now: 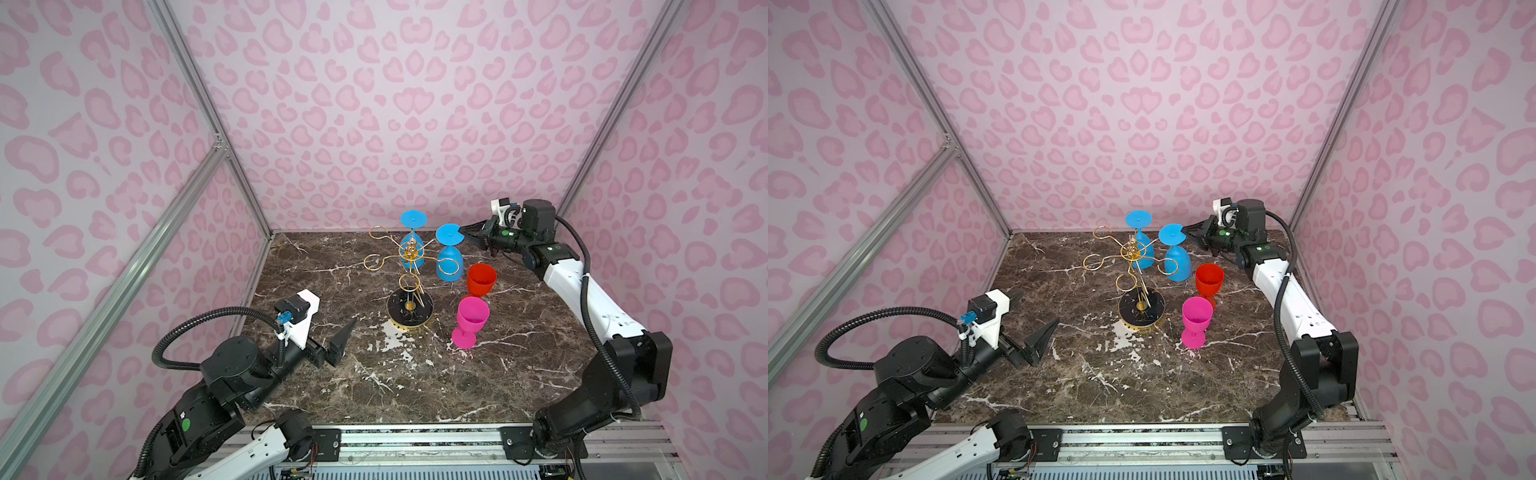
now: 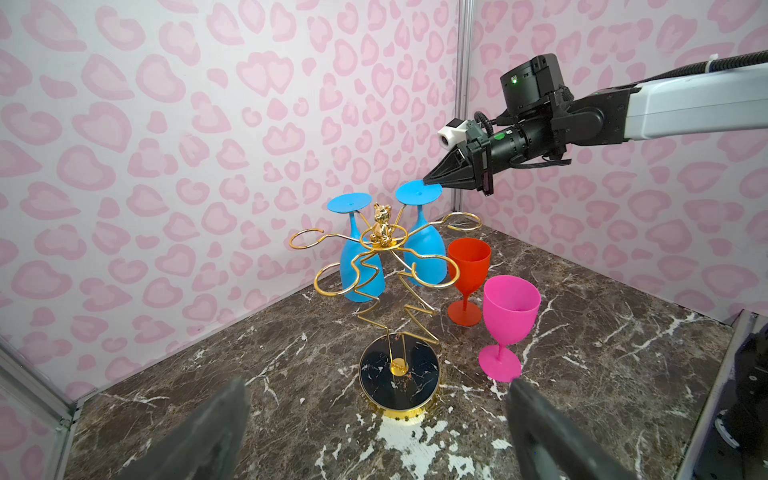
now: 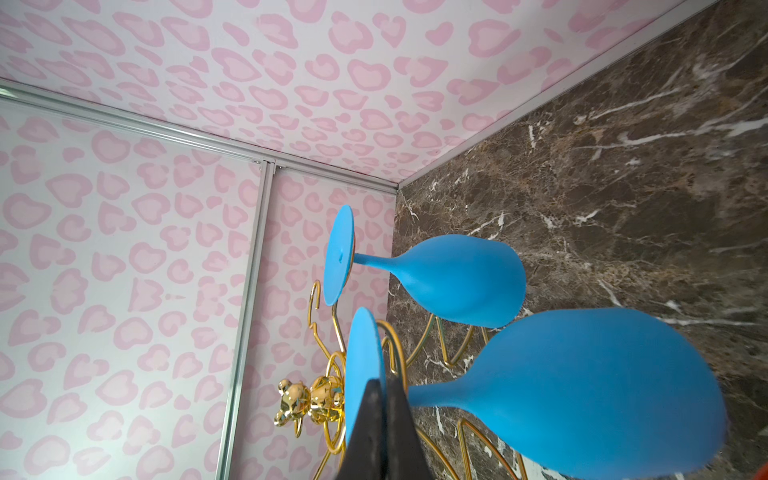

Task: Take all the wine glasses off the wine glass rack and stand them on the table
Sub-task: 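Close the right gripper on the foot of the nearer blue glass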

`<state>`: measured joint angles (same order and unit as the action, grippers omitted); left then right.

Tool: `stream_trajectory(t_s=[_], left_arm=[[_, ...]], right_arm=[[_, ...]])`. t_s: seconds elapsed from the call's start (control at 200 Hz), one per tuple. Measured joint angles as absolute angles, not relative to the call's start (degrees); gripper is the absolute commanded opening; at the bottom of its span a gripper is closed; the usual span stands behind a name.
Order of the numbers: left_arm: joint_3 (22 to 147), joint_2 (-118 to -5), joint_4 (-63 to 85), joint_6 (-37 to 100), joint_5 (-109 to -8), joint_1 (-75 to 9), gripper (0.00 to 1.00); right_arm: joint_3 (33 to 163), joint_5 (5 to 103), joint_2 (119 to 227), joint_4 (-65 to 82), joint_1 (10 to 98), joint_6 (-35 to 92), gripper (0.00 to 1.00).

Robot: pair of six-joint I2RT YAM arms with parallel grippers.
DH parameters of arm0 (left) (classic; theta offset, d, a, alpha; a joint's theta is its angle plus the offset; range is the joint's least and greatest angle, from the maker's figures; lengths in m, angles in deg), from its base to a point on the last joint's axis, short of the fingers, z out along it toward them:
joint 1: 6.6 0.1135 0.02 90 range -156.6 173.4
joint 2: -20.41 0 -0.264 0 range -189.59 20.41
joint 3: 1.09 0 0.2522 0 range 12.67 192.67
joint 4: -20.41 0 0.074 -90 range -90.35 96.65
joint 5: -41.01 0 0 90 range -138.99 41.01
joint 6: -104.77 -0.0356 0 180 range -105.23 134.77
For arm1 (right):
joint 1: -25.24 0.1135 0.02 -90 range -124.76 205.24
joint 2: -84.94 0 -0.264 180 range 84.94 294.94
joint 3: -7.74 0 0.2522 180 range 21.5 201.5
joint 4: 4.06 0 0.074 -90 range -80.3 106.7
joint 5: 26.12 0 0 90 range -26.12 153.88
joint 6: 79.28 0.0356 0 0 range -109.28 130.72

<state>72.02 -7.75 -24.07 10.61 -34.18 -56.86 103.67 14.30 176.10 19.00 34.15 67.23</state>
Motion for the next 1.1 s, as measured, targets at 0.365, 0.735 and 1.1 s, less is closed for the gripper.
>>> stream_trajectory(t_s=[0.365,0.735,1.1], left_arm=[[72.02,-7.58,-24.07,10.85,-34.21,-56.86,0.98],[72.02,-7.60,-24.07,11.24,-34.60,-56.86,0.98],[72.02,-7.42,-24.07,11.28,-34.64,-56.86,0.98]], right_arm=[[101.07,10.89,175.92,14.71,34.87,71.78,0.00],[100.04,10.06,174.28,13.93,34.89,73.09,0.00],[100.78,9.60,175.27,13.88,36.18,74.01,0.00]])
